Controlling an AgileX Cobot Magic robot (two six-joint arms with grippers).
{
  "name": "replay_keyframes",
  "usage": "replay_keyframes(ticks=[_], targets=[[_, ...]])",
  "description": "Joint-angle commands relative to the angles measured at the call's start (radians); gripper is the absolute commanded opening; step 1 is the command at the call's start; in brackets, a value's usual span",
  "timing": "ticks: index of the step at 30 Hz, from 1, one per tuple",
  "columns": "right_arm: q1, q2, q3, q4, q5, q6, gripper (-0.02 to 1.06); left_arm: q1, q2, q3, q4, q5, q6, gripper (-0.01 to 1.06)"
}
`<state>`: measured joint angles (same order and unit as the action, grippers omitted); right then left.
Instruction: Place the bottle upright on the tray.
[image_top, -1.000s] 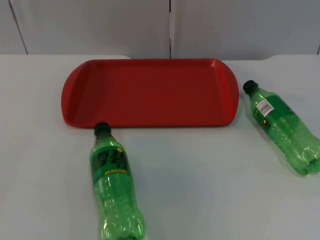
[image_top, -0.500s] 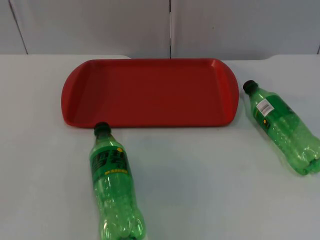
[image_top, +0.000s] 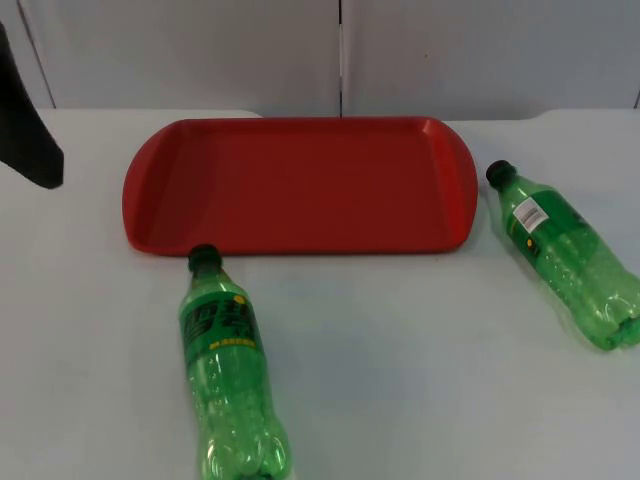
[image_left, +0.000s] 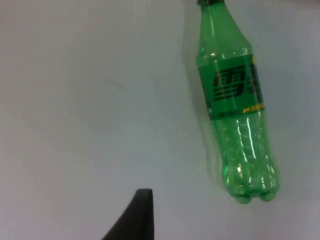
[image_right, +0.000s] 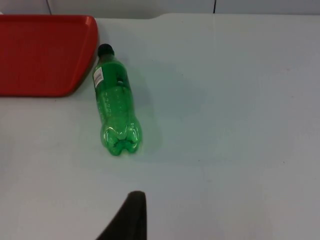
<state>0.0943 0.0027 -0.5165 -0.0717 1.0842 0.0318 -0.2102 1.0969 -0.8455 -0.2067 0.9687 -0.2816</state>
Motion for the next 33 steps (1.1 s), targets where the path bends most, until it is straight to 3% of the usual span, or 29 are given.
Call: replay_keyframes(ticks=[1, 8, 13, 24, 29, 33], targets=[[-0.009, -0.003, 0.002, 0.002, -0.006, -0.001, 1.05, -0.045, 0.029, -0.01, 0.058, -0.033, -0.077, 1.05], [-0.009, -0.003, 0.002, 0.002, -0.006, -0.001, 1.05, -0.132, 0.134, -0.01, 0.126, -0.071, -0.203, 1.05], [-0.009, -0.003, 0.002, 0.002, -0.006, -0.001, 1.05, -0.2, 0.25, -0.011, 0.135, -0.17, -0.268, 1.05], [-0.009, -0.003, 0.002, 0.002, -0.006, -0.001, 1.05, -0.279, 0.488, -0.155, 0.194, -0.173, -0.312, 1.05], [-0.009, -0.003, 0.002, 0.002, -0.006, -0.001, 1.05, -0.315, 0.584, -0.212, 0.266, -0.174, -0.415, 1.05], [-0.009, -0.003, 0.002, 0.002, -0.006, -0.001, 1.05, -0.366, 0.654, -0.221, 0.296, -0.254, -0.539, 1.05]])
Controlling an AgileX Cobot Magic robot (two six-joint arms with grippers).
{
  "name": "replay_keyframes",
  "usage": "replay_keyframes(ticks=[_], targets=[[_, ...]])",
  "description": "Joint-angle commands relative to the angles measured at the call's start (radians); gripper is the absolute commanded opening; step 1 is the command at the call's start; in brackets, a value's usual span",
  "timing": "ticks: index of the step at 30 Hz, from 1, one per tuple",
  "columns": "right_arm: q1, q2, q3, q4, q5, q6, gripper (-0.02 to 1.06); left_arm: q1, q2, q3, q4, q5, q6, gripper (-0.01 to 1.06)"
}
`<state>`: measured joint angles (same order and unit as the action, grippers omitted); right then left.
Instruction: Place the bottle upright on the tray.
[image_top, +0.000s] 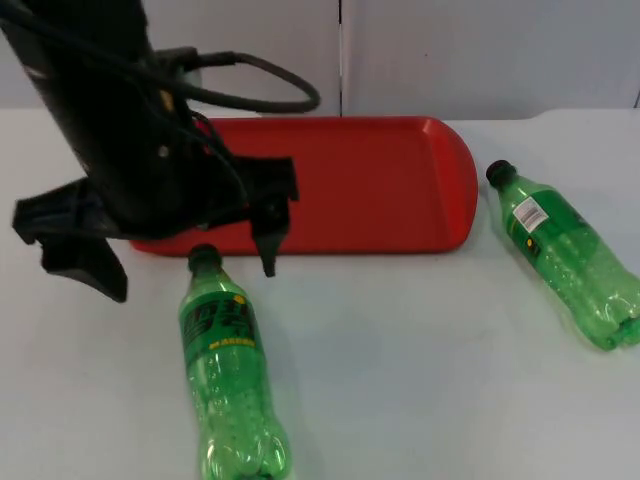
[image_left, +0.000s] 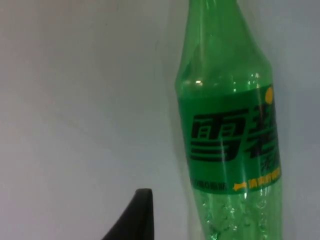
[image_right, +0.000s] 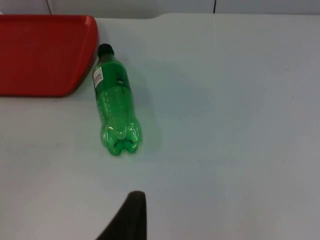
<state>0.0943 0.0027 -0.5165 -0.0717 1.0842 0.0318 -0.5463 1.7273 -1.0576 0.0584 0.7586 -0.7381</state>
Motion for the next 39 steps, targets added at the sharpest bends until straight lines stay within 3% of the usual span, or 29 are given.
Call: replay_keyframes(ticks=[1, 4, 14, 21, 25, 39], targets=[[-0.009, -0.003, 0.002, 0.002, -0.006, -0.001, 1.05, -0.03, 0.024, -0.008, 0.031, -0.044, -0.083, 1.05], [-0.009, -0.003, 0.002, 0.002, -0.006, -0.001, 1.05, -0.036, 0.065, -0.008, 0.063, -0.059, -0.15, 1.05], [-0.009, -0.003, 0.002, 0.002, -0.006, -0.001, 1.05, -0.022, 0.186, -0.074, 0.096, -0.063, -0.15, 1.05], [-0.009, -0.003, 0.002, 0.002, -0.006, -0.001, 1.05, -0.008, 0.259, -0.108, 0.094, -0.069, -0.109, 1.05], [-0.009, -0.003, 0.002, 0.002, -0.006, -0.001, 1.05, 0.04, 0.278, -0.117, 0.054, -0.085, -0.032, 1.05], [-0.009, -0.003, 0.002, 0.002, -0.006, -0.001, 1.05, 0.048, 0.333, -0.11, 0.062, -0.149, -0.024, 1.05]])
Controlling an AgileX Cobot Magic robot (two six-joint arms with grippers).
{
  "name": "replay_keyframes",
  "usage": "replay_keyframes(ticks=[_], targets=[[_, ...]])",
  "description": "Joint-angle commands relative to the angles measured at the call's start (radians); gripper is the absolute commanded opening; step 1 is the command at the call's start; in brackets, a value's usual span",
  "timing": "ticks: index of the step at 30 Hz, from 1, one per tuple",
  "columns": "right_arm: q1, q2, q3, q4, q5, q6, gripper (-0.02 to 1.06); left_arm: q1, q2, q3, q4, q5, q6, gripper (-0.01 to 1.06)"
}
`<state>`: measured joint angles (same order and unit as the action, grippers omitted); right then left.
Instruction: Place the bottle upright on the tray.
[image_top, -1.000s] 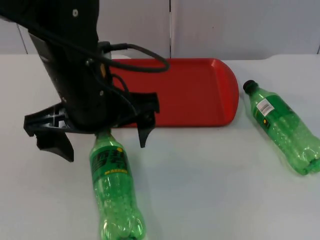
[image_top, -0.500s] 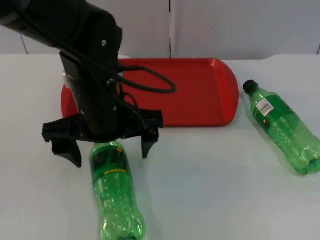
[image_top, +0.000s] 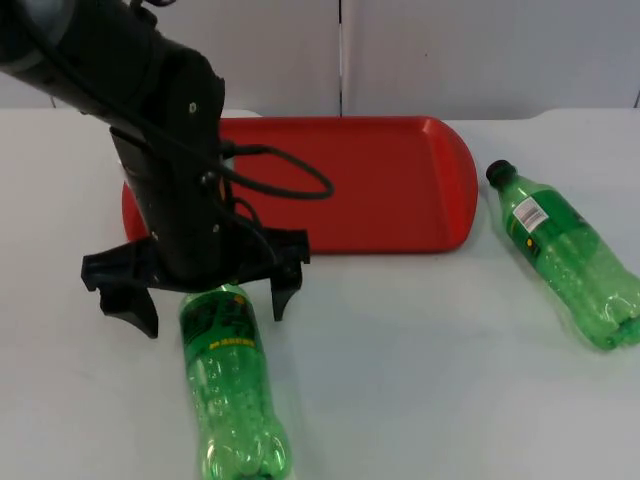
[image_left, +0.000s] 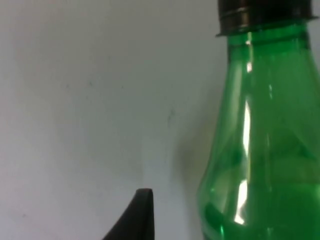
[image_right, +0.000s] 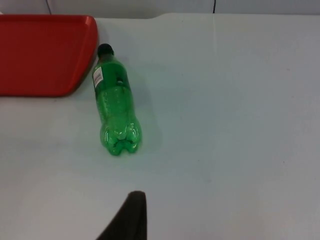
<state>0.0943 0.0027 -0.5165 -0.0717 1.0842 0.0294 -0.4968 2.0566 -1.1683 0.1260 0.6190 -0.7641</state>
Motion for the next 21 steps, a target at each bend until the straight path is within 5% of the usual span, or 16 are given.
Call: replay_keyframes(ticks=[1, 21], targets=[[-0.009, -0.003, 0.002, 0.002, -0.006, 0.001, 1.05, -0.001, 0.006, 0.005, -0.003, -0.02, 0.005, 1.05], [-0.009, -0.003, 0.002, 0.002, -0.006, 0.001, 1.05, -0.01, 0.028, 0.028, 0.008, -0.071, 0.034, 1.05]])
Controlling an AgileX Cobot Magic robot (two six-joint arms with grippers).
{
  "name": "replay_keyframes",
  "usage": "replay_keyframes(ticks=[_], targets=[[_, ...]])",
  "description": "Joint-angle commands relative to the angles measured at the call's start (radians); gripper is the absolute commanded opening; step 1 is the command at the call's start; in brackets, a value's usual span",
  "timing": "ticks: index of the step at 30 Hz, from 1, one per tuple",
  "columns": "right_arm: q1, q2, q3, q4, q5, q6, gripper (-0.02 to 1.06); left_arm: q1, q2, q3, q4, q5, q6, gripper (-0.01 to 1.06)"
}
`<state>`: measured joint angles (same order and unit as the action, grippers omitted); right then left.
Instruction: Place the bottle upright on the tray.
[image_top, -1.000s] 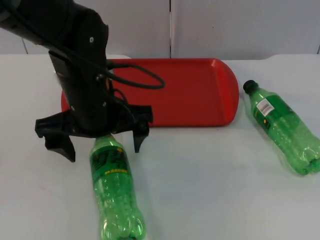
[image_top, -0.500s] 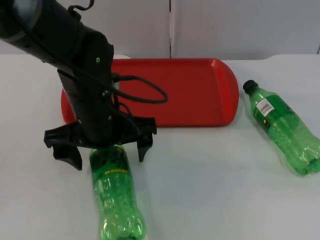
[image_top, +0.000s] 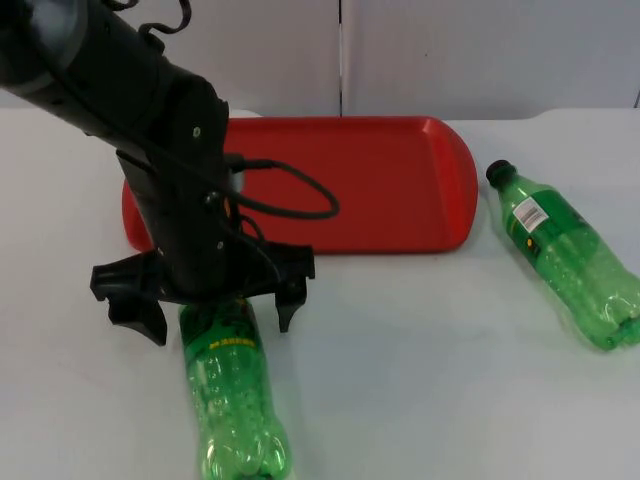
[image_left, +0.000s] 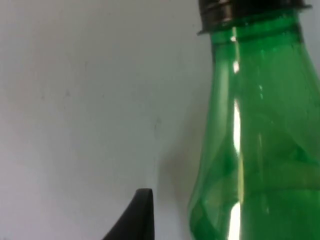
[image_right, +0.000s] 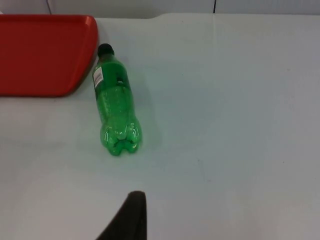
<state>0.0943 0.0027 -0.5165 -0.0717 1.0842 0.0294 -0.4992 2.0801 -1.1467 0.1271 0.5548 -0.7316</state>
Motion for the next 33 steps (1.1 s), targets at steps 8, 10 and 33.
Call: replay_keyframes(ticks=[8, 10, 33], targets=[[-0.009, -0.003, 0.002, 0.002, -0.006, 0.001, 1.05, -0.015, 0.049, 0.007, -0.01, -0.019, -0.001, 1.05], [-0.009, -0.003, 0.002, 0.002, -0.006, 0.001, 1.05, -0.015, 0.062, 0.007, -0.008, -0.024, -0.001, 1.05], [-0.009, -0.003, 0.002, 0.002, -0.006, 0.001, 1.05, -0.015, 0.058, 0.005, -0.013, 0.009, 0.01, 0.0]])
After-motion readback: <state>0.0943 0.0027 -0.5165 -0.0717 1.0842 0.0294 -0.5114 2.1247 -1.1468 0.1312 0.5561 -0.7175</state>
